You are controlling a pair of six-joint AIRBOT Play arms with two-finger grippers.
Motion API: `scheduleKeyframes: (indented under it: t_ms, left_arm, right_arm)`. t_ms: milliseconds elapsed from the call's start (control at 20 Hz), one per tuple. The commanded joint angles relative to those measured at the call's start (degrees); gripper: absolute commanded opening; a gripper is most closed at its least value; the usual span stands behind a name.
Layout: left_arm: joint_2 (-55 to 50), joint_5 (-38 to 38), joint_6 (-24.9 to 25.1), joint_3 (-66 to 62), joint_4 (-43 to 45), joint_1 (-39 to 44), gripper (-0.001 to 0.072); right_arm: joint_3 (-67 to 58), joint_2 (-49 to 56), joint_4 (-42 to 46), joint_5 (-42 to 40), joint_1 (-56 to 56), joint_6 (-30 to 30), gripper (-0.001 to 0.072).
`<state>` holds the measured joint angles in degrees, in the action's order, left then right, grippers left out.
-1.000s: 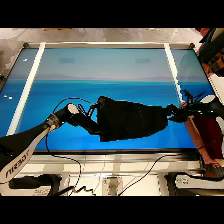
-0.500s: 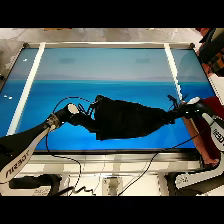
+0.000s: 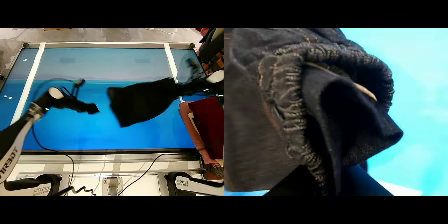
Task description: Fold the clothes and pants, and hang the long-sleeved shirts on hangers.
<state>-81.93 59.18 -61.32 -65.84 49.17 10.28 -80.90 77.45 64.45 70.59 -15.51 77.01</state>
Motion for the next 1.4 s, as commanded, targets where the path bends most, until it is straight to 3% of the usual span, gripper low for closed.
scheduleKeyframes:
  t_ms: [0, 300, 500, 550, 600, 650, 700, 800, 900, 1000, 1050, 1100, 1350]
  left_arm:
    - [4.81, 0.17, 0.0, -6.14, 2.89, -6.73, 0.0699]
    - [11.02, -1.01, -0.02, -6.54, 2.89, -14.36, 0.0699]
    - [11.17, -0.9, -0.02, -6.54, 2.86, -14.95, 0.0698]
    - [11.17, -0.92, 0.0, -6.54, 2.86, -14.88, 0.0698]
    - [11.15, -0.94, 0.0, -6.54, 2.86, -14.8, 0.0699]
    - [11.15, -0.94, 0.0, -6.54, 2.86, -14.8, 0.0699]
    - [11.15, -0.94, -0.02, -6.54, 2.86, -14.8, 0.0699]
    - [11.15, -0.94, 0.0, -6.54, 2.89, -14.82, 0.0698]
    - [11.13, -0.94, 0.0, -6.51, 2.89, -14.8, 0.0698]
    - [11.02, -0.94, 0.0, -6.51, 2.89, -14.8, 0.0698]
    - [10.99, -0.94, 0.0, -6.51, 2.89, -14.8, 0.0698]
    - [10.99, -0.94, 0.0, -6.51, 2.89, -14.8, 0.0698]
    - [10.99, -0.96, 0.0, -6.51, 2.89, -14.8, 0.0698]
  right_arm:
    - [-9.22, -8.72, 20.02, 8.09, -7.63, 21.68, 0.0027]
    - [-14.51, -19.69, 30.14, 26.64, -30.53, 36.35, 0.0028]
    - [-14.51, -23.39, 30.23, 31.06, -43.15, 37.73, 0.0053]
    - [-14.51, -23.67, 30.21, 31.08, -45.16, 37.75, 0.0212]
    - [-14.49, -23.67, 30.16, 31.04, -46.36, 37.73, 0.0476]
    - [-14.49, -23.47, 30.1, 30.95, -46.73, 37.16, 0.0661]
    - [-14.49, -23.3, 30.03, 30.56, -46.75, 35.91, 0.0676]
    - [-14.47, -22.69, 28.65, 29.2, -46.58, 34.29, 0.0661]
    - [-14.36, -21.44, 25.14, 27.76, -46.58, 30.42, 0.0535]
    - [-14.36, -19.67, 20.72, 27.12, -46.58, 28.57, 0.0301]
    - [-14.36, -18.75, 18.1, 26.75, -46.01, 28.57, 0.0103]
    - [-14.36, -17.99, 17.14, 25.75, -44.46, 28.33, 0.0027]
    - [-14.38, -13.11, 18.23, 15.15, -18.64, 14.73, 0.0026]
